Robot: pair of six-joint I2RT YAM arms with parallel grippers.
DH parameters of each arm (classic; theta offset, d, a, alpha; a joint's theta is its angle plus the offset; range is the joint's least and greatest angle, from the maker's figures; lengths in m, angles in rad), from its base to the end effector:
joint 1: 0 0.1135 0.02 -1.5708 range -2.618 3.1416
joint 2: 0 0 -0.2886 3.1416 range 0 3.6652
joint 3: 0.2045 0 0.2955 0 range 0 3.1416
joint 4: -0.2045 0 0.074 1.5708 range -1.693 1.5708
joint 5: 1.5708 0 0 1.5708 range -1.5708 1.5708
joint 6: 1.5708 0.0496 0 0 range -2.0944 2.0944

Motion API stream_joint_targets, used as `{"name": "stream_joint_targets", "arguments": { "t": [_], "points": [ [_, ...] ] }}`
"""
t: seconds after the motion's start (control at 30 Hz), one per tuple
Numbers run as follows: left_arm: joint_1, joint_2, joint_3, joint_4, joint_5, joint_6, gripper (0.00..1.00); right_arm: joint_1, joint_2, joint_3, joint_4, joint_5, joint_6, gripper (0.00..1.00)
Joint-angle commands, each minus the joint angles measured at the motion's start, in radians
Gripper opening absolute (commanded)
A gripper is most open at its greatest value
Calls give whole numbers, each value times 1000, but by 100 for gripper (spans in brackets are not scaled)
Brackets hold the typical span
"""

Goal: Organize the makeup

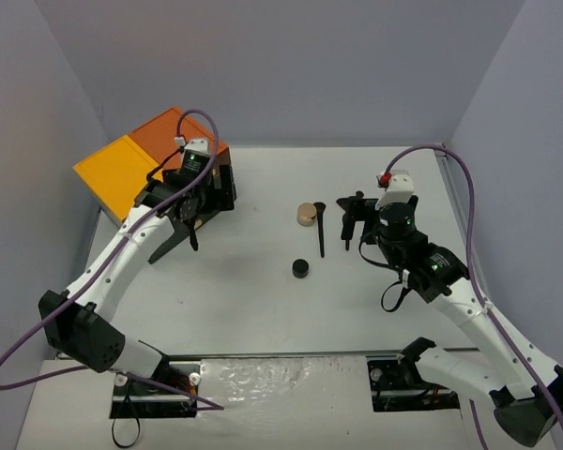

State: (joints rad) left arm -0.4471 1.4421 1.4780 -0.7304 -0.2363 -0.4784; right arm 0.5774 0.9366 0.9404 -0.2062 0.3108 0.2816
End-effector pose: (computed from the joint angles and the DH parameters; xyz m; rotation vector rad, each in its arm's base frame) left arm 0.3331 -0.1469 0.3918 -0.1602 2.2469 -0.2315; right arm 0.2235 0.1275 0.3827 -0.0369 1.7760 0.3475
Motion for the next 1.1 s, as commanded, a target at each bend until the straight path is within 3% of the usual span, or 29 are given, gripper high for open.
{"name": "stream_joint_targets", "arguments": {
  "t": [0.0,0.47,1.07],
  "points": [
    [2,-23,-99,42,-165,-247,97,-2,21,55,41,-40,-16,100],
    [8,88,-204,169,-454,-547,86,-1,-93,26,33,-210,-46,100],
    [16,216,-148,324,-595,-511,77,-1,-201,-14,-31,-396,-62,100]
  ]
}}
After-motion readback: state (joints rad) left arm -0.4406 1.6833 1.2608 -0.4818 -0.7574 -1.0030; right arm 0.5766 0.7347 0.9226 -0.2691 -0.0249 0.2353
